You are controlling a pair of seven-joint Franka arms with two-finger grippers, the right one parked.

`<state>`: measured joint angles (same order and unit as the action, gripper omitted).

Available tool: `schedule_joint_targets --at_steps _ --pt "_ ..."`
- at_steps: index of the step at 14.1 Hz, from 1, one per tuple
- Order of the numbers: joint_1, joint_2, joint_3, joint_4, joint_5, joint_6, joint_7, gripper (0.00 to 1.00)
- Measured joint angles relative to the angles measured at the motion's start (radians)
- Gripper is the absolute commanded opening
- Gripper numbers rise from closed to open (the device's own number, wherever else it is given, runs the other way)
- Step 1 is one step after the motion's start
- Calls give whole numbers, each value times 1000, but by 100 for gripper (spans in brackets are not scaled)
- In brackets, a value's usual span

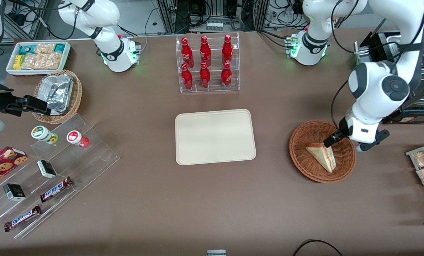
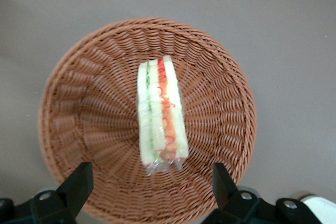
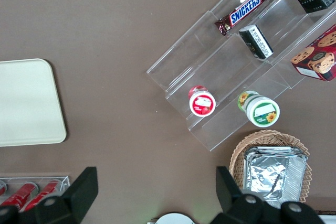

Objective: Place sandwich from basket to tray
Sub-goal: 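Lower the left gripper and close it on the wrapped sandwich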

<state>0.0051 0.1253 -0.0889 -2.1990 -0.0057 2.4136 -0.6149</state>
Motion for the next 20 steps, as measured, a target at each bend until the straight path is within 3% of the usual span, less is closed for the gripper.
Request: schedule_joint_targets --at_steps 15,17,20 --pt "1 152 1 0 0 149 -3 99" --pt "1 161 1 0 0 151 -3 83" --pt "1 167 1 0 0 152 -3 19"
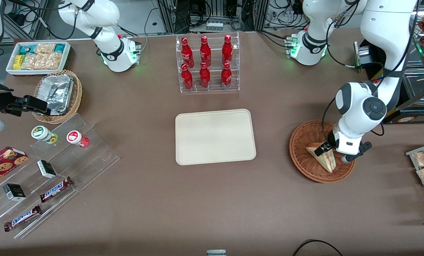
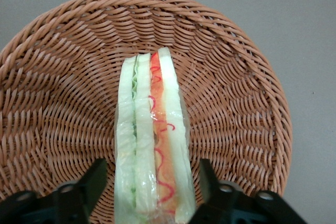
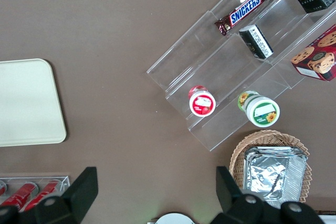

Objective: Place sandwich from basket to tray
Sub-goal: 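Lower the left gripper and close it on the wrapped sandwich, then lift the sandwich and carry it over the cream tray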

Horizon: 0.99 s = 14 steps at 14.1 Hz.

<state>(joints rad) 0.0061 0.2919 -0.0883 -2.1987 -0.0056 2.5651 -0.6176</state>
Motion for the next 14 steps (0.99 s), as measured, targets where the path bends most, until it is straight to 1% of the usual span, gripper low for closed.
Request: schedule_joint_targets --at_steps 1,2,5,7,10,14 --pt "0 0 0 0 0 0 0 4" --pt "0 0 0 1 0 0 0 0" --pt "0 -1 -2 14 1 -4 0 0" --pt "-1 -3 -14 43 8 -47 1 0" --pt "-1 -21 -42 132 55 -209 1 0" --pt "-3 -51 -125 332 64 -494 1 0"
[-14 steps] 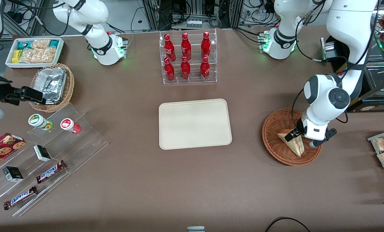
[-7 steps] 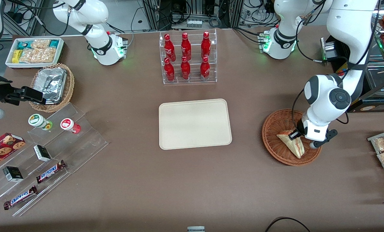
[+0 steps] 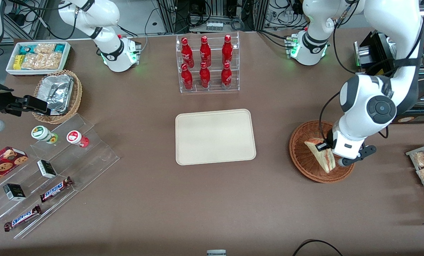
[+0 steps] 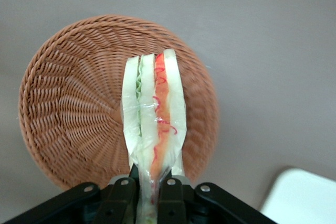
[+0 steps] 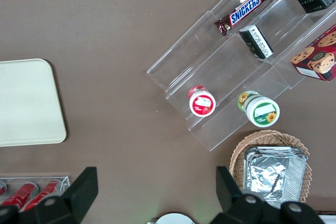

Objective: Place sandwich from basket to tray
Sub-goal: 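Lift the sandwich and carry it over the cream tray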

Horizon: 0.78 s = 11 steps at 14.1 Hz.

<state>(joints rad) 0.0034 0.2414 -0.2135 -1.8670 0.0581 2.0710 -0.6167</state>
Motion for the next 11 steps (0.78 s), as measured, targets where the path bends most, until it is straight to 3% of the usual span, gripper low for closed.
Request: schedule_joint_targets --at_steps 3,11 --pt "-32 -2 -74 84 0 -76 -4 0" --pt "-296 118 -87 202 0 -75 -67 0"
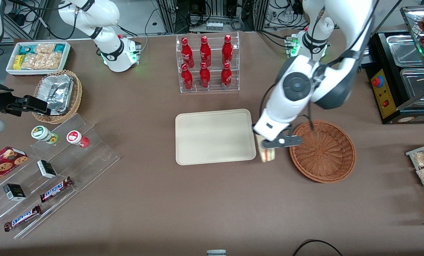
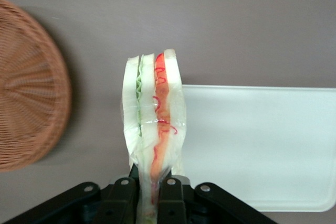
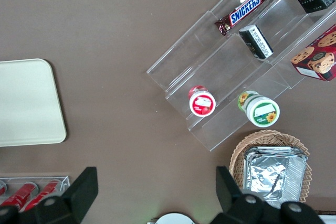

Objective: Place sandwich from basket to tray
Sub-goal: 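Lift the sandwich and carry it over the cream tray, then lower the sandwich onto the tray and open the left gripper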

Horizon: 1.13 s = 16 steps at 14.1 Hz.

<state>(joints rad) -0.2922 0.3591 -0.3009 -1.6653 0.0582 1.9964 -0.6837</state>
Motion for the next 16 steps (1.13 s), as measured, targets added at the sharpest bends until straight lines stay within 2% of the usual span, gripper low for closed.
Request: schedule_joint_targets --at_steps 6,8,12,16 --pt "-182 170 0 124 3 6 -64 0" --pt "-232 218 1 156 26 8 -101 0" --pt "-282 329 2 206 41 93 -166 0" --pt "-304 370 2 216 74 110 -207 0"
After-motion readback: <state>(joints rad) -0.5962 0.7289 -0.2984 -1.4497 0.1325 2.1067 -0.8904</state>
